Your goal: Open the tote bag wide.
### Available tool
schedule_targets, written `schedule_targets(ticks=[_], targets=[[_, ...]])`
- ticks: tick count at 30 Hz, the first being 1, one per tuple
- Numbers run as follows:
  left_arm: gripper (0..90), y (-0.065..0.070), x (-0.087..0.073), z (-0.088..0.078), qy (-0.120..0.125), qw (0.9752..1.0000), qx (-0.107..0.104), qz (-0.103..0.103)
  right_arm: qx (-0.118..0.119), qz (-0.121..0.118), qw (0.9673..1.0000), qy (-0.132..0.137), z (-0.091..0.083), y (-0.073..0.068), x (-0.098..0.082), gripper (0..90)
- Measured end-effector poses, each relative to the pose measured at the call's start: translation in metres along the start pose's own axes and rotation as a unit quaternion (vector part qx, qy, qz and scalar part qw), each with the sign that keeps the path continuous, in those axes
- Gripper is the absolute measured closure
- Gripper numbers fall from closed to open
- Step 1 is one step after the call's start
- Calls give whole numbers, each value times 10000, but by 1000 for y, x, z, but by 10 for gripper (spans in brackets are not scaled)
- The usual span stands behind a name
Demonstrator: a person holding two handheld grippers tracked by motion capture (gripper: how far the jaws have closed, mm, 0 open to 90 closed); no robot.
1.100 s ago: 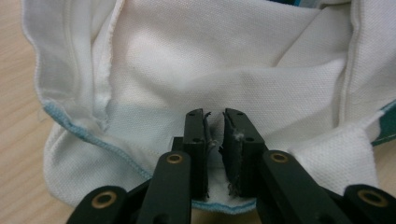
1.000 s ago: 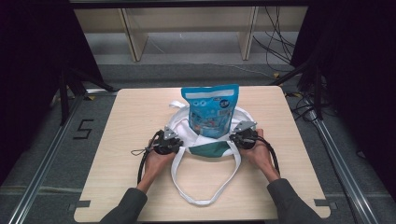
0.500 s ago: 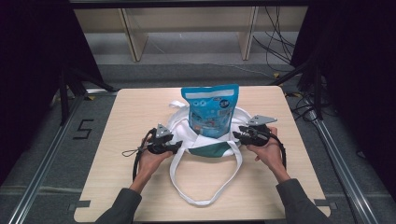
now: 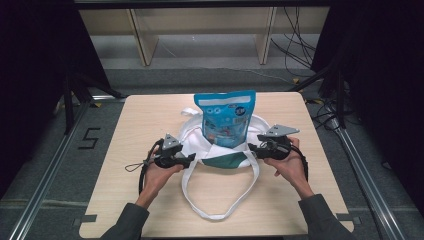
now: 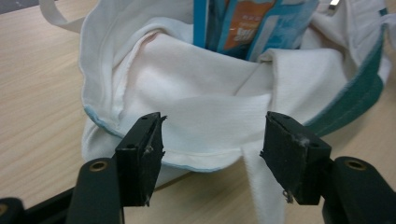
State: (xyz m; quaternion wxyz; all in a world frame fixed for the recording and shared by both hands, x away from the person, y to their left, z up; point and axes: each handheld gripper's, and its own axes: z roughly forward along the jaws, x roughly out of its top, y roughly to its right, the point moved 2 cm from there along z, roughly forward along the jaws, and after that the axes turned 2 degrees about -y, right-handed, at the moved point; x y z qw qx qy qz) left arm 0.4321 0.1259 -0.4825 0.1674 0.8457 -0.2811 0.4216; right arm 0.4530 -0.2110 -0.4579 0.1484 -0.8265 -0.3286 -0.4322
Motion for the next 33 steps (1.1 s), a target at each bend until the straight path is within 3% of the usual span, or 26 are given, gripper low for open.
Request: schedule_targets(ticks=[2, 3, 4, 10, 11, 12, 16, 17, 18, 20, 22, 29, 33], targets=[[354, 4, 2, -7, 31, 10000, 5, 33, 32, 53, 10000, -42, -4, -4, 0, 449], [346, 8, 2, -9, 137, 9999, -64, -82, 40, 41, 10000, -40, -5, -4, 1, 442], [335, 8, 1, -13, 62, 9999, -45, 78, 49, 47, 10000, -27, -8, -6, 1, 436], [302, 21, -12, -15, -29, 9997, -179, 161, 35, -73, 10000, -56, -17, -9, -6, 407], [295, 23, -13, -15, 42, 9998, -189, 105, 77, 18, 9999, -114, -18, -11, -7, 404], [293, 22, -14, -17, -15, 9995, -204, 224, 51, 11, 9999, -86, -19, -11, -9, 402], [278, 25, -17, -20, 148, 9994, -293, 75, 79, -41, 9998, -172, -22, -13, -16, 389], [273, 25, -18, -21, 193, 9993, -297, 102, 53, -68, 9998, -177, -23, -13, -17, 388], [268, 24, -18, -24, 143, 9991, -289, 258, 58, -59, 9998, -186, -23, -14, -19, 386], [255, 27, -19, -25, 265, 9991, -312, 112, 74, -23, 9998, -207, -25, -17, -21, 384], [247, 30, -22, -27, 305, 9988, -366, 105, 69, -154, 9998, -141, -27, -17, -23, 383], [230, 42, -31, -31, 300, 9985, -423, 161, 127, -139, 9996, -200, -30, -23, -28, 375], [222, 45, -36, -35, 286, 9983, -411, 291, 126, -422, 9988, -190, -30, -27, -31, 374]])
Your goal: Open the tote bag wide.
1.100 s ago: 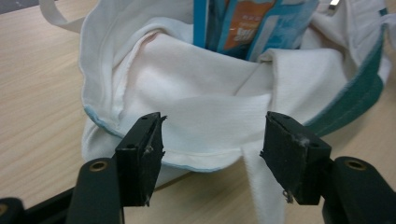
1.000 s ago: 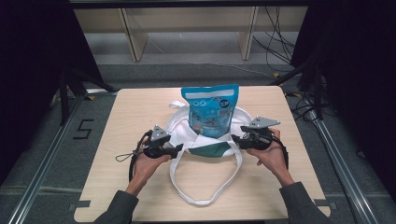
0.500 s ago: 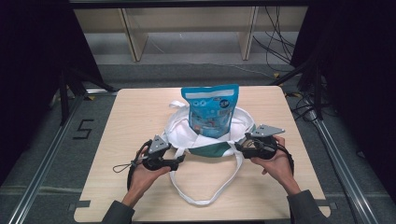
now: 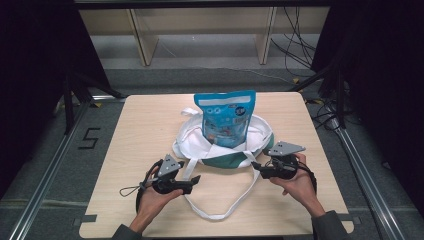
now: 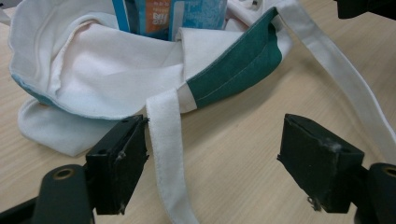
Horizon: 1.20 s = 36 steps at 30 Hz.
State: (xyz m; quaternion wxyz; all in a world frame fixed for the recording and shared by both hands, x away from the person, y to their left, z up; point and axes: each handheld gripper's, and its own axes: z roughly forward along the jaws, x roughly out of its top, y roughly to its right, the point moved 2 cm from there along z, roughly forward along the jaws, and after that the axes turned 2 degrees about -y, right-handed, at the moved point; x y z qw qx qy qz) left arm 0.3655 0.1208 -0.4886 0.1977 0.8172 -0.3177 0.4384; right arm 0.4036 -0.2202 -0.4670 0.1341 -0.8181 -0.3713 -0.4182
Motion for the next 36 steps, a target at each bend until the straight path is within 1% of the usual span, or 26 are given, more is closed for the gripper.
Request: schedule_targets(ticks=[2, 3, 4, 5, 8, 9, 10, 11, 12, 13, 14, 15, 16, 17, 18, 20, 22, 23, 26, 27, 28, 31, 32, 33, 34, 36], targets=[[219, 0, -3, -1, 20, 10000, 20, -9, 25, -94, 9999, -56, 2, -1, -2, 373], [215, 1, -5, -1, 1, 10000, 46, -56, 113, -111, 9998, -74, 3, 0, -3, 369], [209, 2, -8, -1, -3, 9999, 39, -127, 52, -134, 9999, -34, 3, 0, -3, 368], [199, 3, -10, -1, -18, 9998, 76, -177, 57, -91, 9999, -64, 2, -1, -3, 368], [177, 5, -14, -1, -57, 9999, 133, -67, 122, -117, 9998, -50, 0, -5, -3, 369], [177, 5, -15, -2, -3, 9998, 201, -45, 93, -158, 9998, -26, 0, -6, -3, 368], [175, 5, -16, -3, 36, 9995, 299, 42, 95, -175, 9998, -16, 0, -7, -4, 368], [174, 4, -16, -4, 32, 9995, 304, 40, 69, -185, 9998, -6, 0, -8, -4, 368], [174, 5, -18, -5, 52, 9995, 286, -101, 85, -200, 9997, -63, 0, -9, -6, 367], [172, 6, -19, -6, 97, 9994, 301, -120, 64, -229, 9997, -63, -1, -10, -7, 367], [168, 7, -20, -7, 124, 9994, 316, -118, 92, -188, 9997, -120, -1, -12, -9, 367], [159, 7, -21, -8, 100, 9993, 350, -109, 74, -237, 9996, -118, -2, -13, -10, 366], [158, 8, -23, -9, 138, 9994, 300, -129, 65, -290, 9995, -125, -3, -13, -10, 363], [158, 9, -24, -11, 119, 9994, 303, -140, 37, -234, 9996, -143, -5, -14, -11, 362], [158, 10, -25, -11, 133, 9995, 264, -150, 61, -291, 9995, -119, -6, -14, -12, 361], [158, 14, -27, -13, 112, 9995, 255, -150, 30, -217, 9997, -102, -10, -16, -13, 361], [158, 15, -29, -15, 61, 9997, 216, -80, 11, -241, 9997, -58, -13, -17, -17, 359], [158, 16, -30, -15, 28, 9998, 192, -65, 26, -178, 9998, -87, -15, -18, -19, 358], [158, 20, -32, -17, -28, 9998, 157, -69, 32, -163, 9998, -123, -17, -20, -26, 353], [158, 21, -33, -17, -21, 9999, 103, -58, 62, -137, 9997, -170, -18, -21, -30, 352], [158, 24, -34, -17, -17, 9999, 39, -139, 56, -164, 9997, -167, -19, -21, -31, 350], [157, 28, -35, -19, 14, 10000, -62, -70, 88, -194, 9994, -269, -20, -25, -40, 344], [157, 29, -36, -21, -25, 10000, -24, -26, 102, -192, 9993, -298, -21, -27, -42, 343], [157, 30, -36, -22, -10, 9999, -102, -17, 122, -183, 9993, -311, -22, -29, -44, 343], [156, 32, -37, -23, -3, 9999, -89, -51, 141, -166, 9993, -313, -24, -30, -45, 341], [156, 34, -39, -24, -51, 9999, -141, -1, 186, -135, 9992, -317, -27, -34, -48, 330]])
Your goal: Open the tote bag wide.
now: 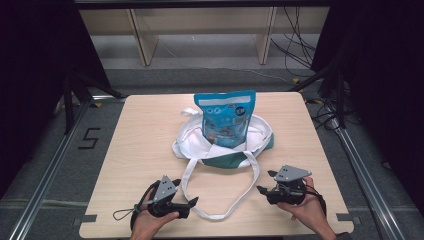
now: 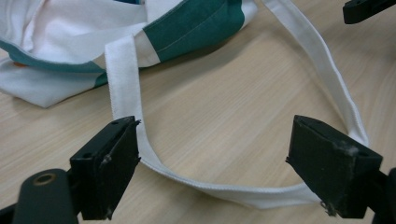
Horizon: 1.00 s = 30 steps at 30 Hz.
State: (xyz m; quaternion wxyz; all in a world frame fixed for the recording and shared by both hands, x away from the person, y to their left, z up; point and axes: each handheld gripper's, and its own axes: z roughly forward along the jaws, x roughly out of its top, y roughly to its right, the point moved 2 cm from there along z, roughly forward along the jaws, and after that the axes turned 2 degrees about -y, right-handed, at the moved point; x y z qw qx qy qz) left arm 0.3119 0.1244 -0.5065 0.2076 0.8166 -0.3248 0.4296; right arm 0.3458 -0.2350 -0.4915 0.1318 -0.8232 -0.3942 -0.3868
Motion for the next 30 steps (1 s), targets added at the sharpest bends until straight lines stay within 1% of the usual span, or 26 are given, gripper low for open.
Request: schedule_targets(ticks=[2, 3, 4, 5, 6, 7, 10, 12, 13, 14, 15, 16, 17, 18, 19, 20, 21, 22, 23, 24, 25, 26, 27, 28, 29, 30], targets=[[155, 3, -2, -2, -21, 10000, 5, 3, 56, 25, 10000, -18, -2, -4, -3, 329], [155, 3, -3, -1, -5, 10000, -31, 1, 83, 38, 10000, -29, -3, -5, -5, 325], [155, 4, -3, -3, -47, 10000, -20, 28, 77, 28, 10000, -9, -4, -6, -6, 323], [155, 6, -4, -4, -46, 10000, -47, 22, 106, 107, 9999, -48, -5, -8, -7, 323], [155, 8, -5, -4, -6, 10000, -43, -25, 113, 55, 9999, -48, -6, -9, -9, 320], [154, 8, -6, -5, -60, 9999, -70, 55, 107, 79, 9999, -36, -7, -10, -11, 316], [153, 15, -10, -5, -88, 9999, -120, 25, 189, 147, 9997, -110, -9, -14, -15, 312], [153, 17, -12, -6, -262, 9994, -141, 193, 223, 121, 9996, -141, -10, -17, -18, 310], [153, 19, -13, -6, -267, 9994, -124, 181, 260, 147, 9994, -197, -11, -19, -20, 307], [153, 21, -14, -6, -310, 9990, -137, 280, 241, 141, 9994, -190, -11, -20, -21, 305], [153, 23, -15, -6, -334, 9990, -157, 250, 247, 141, 9994, -210, -12, -21, -22, 302], [153, 25, -15, -6, -330, 9990, -168, 268, 266, 187, 9991, -254, -13, -23, -23, 301], [153, 27, -16, -4, -278, 9992, -153, 224, 302, 155, 9990, -273, -13, -23, -24, 300], [153, 28, -16, -5, -354, 9988, -216, 269, 295, 163, 9990, -284, -13, -25, -26, 300], [153, 30, -17, -5, -322, 9989, -206, 258, 302, 138, 9990, -311, -14, -26, -27, 300], [153, 27, -16, -7, -470, 9976, -179, 480, 276, 79, 9991, -305, -15, -27, -29, 300], [153, 27, -17, -5, -380, 9979, -172, 493, 307, 122, 9988, -352, -15, -28, -30, 300], [153, 28, -17, -5, -478, 9980, -152, 389, 314, 116, 9987, -381, -16, -30, -31, 300], [153, 29, -18, -2, -341, 9989, -196, 261, 320, 65, 9986, -404, -15, -30, -32, 300], [153, 27, -17, -4, -452, 9982, -151, 369, 330, 98, 9985, -430, -15, -31, -33, 300], [153, 27, -17, -2, -338, 9989, -160, 292, 313, 44, 9986, -435, -15, -31, -33, 300], [154, 27, -18, -2, -329, 9991, -149, 222, 331, 56, 9985, -436, -15, -32, -33, 300], [154, 24, -17, -4, -478, 9981, -125, 376, 341, 88, 9984, -453, -15, -32, -33, 301], [153, 23, -17, -5, -485, 9979, -87, 413, 318, 33, 9986, -424, -15, -31, -33, 301], [153, 25, -17, -3, -336, 9990, -122, 252, 322, 77, 9985, -439, -15, -31, -33, 300], [153, 25, -17, -3, -347, 9990, -117, 266, 326, 60, 9984, -454, -15, -31, -33, 300]])
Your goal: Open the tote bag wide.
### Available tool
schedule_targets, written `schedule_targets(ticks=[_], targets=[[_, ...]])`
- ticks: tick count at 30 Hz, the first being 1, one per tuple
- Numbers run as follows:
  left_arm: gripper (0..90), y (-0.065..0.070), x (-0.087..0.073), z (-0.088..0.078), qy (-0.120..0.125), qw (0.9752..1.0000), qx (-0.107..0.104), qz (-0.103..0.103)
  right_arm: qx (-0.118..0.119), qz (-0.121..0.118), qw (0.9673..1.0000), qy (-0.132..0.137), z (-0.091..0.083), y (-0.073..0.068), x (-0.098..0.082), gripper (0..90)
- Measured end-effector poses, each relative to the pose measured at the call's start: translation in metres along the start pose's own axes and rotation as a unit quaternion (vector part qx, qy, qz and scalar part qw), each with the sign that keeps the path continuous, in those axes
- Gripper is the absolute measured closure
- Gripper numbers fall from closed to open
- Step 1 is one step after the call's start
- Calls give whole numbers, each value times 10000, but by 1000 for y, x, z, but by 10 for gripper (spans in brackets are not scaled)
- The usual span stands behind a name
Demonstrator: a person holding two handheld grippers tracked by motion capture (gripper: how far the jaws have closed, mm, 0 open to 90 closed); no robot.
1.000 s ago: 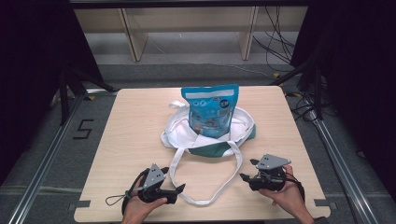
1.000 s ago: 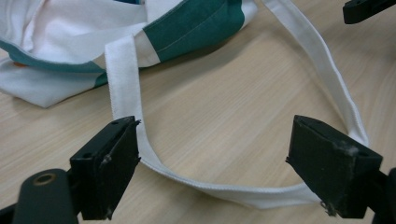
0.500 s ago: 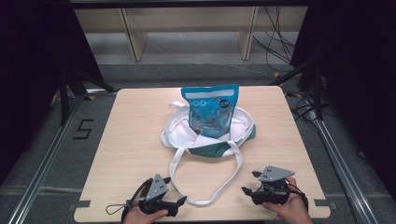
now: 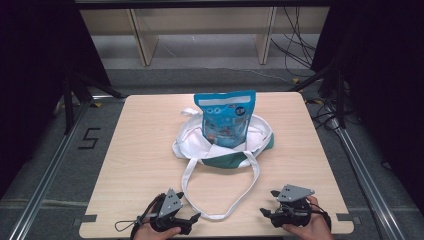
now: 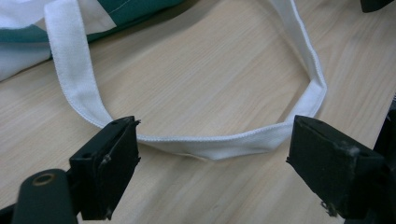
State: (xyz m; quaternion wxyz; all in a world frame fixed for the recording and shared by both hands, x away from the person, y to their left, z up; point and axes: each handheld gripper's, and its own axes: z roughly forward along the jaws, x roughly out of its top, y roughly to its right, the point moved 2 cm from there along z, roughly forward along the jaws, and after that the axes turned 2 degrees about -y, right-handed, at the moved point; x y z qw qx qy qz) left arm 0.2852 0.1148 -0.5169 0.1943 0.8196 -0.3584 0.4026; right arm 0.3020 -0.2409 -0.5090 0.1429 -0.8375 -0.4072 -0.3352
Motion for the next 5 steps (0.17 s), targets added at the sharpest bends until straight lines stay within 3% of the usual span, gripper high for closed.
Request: schedule_targets(ticks=[4, 5], targets=[[153, 0, 0, 0, -13, 10000, -2, 39, 21, 11, 10000, -17, 0, 0, 0, 300], [154, -2, 1, -1, -107, 9998, 10, 186, 1, -6, 10000, -29, 1, 0, 0, 300]])
